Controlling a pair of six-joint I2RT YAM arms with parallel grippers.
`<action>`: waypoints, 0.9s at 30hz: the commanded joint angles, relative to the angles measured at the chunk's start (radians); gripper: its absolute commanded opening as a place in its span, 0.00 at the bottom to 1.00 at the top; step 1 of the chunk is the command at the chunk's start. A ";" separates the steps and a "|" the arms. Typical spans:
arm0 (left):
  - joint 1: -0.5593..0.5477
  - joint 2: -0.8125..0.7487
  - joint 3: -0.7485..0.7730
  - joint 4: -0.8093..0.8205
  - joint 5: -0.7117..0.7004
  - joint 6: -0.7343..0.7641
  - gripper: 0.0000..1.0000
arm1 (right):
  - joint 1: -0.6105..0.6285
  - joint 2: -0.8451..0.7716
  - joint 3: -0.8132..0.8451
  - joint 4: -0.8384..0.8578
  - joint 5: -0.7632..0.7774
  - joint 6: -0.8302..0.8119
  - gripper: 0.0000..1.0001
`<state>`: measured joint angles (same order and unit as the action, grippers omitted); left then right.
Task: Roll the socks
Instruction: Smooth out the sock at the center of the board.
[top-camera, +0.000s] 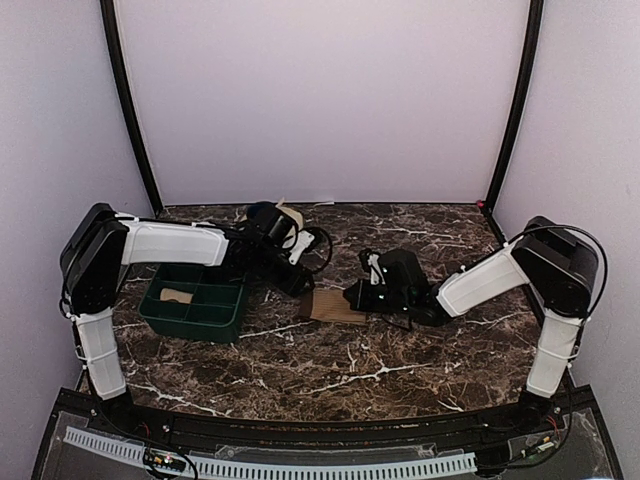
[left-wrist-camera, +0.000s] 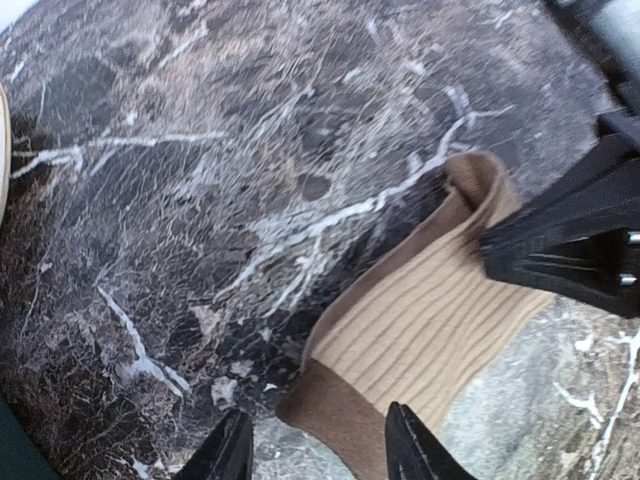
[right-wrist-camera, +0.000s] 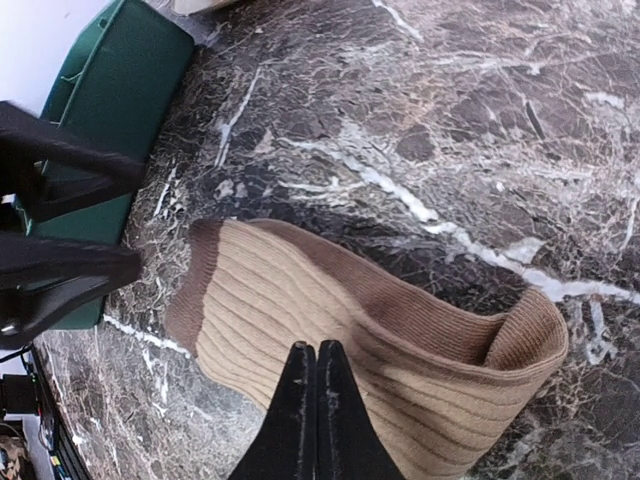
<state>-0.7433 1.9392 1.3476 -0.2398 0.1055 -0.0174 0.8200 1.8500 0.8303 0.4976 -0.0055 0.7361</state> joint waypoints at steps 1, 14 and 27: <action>-0.014 -0.095 -0.073 0.120 0.085 -0.023 0.46 | -0.008 0.031 -0.021 0.105 0.000 0.044 0.00; -0.057 0.023 -0.063 0.190 0.055 0.002 0.44 | -0.011 0.093 -0.085 0.221 0.090 0.109 0.00; -0.043 0.139 0.004 0.165 -0.042 -0.004 0.43 | -0.011 0.096 -0.114 0.149 0.189 0.150 0.00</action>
<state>-0.7994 2.0583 1.3167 -0.0673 0.1059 -0.0257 0.8154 1.9377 0.7467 0.6579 0.1299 0.8600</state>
